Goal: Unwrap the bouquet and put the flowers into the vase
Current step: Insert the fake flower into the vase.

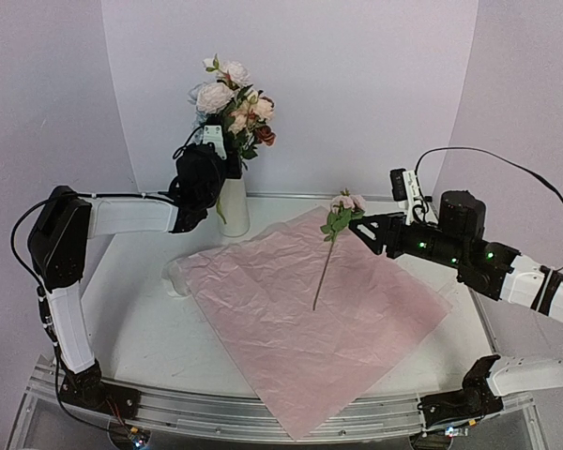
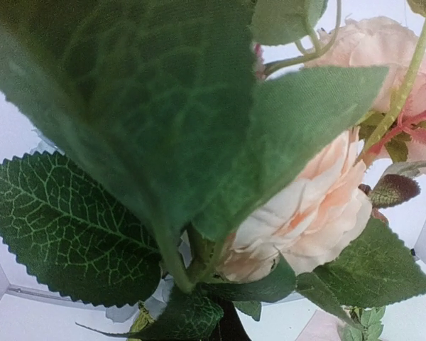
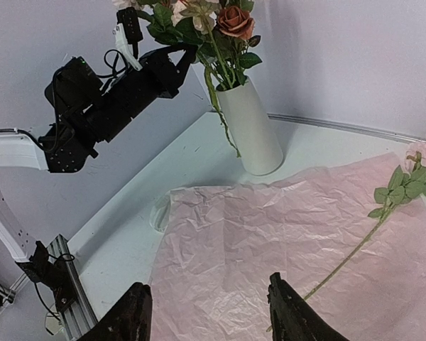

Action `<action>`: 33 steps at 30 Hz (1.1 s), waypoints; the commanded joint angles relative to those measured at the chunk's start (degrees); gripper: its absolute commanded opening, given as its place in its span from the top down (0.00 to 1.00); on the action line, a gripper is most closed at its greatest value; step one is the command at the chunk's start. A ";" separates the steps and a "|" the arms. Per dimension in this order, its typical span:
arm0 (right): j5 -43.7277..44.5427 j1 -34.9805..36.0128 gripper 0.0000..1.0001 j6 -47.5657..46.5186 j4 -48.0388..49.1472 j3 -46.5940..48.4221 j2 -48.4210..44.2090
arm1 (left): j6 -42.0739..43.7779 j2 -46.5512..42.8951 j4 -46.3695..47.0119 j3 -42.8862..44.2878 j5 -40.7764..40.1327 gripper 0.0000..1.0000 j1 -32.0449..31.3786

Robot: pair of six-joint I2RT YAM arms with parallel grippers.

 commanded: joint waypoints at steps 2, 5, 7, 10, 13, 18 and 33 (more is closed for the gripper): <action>-0.72 -0.01 0.44 0.59 1.20 1.11 0.79 | -4.34 1.49 -8.98 -1.26 1.52 1.00 0.54; -1.23 0.01 0.44 0.80 1.12 1.11 1.03 | -4.71 2.77 -9.37 -0.98 1.32 1.00 0.75; -0.90 -0.01 0.44 0.87 1.12 0.94 1.23 | -5.70 2.91 -9.66 -1.31 1.86 1.00 0.76; -1.13 -0.01 0.44 0.79 1.01 1.38 1.60 | -6.03 3.58 -9.86 -1.33 2.44 1.00 1.07; -0.97 -0.01 0.44 0.78 1.02 1.35 1.65 | -6.53 4.34 -10.25 -1.08 3.41 1.00 1.23; -0.93 0.00 0.44 0.67 1.03 1.68 2.16 | -6.74 4.31 -10.62 -0.99 3.31 1.00 1.29; -1.13 -0.01 0.44 0.14 1.05 2.46 3.59 | -6.10 -0.38 -12.35 -0.61 2.10 0.72 1.26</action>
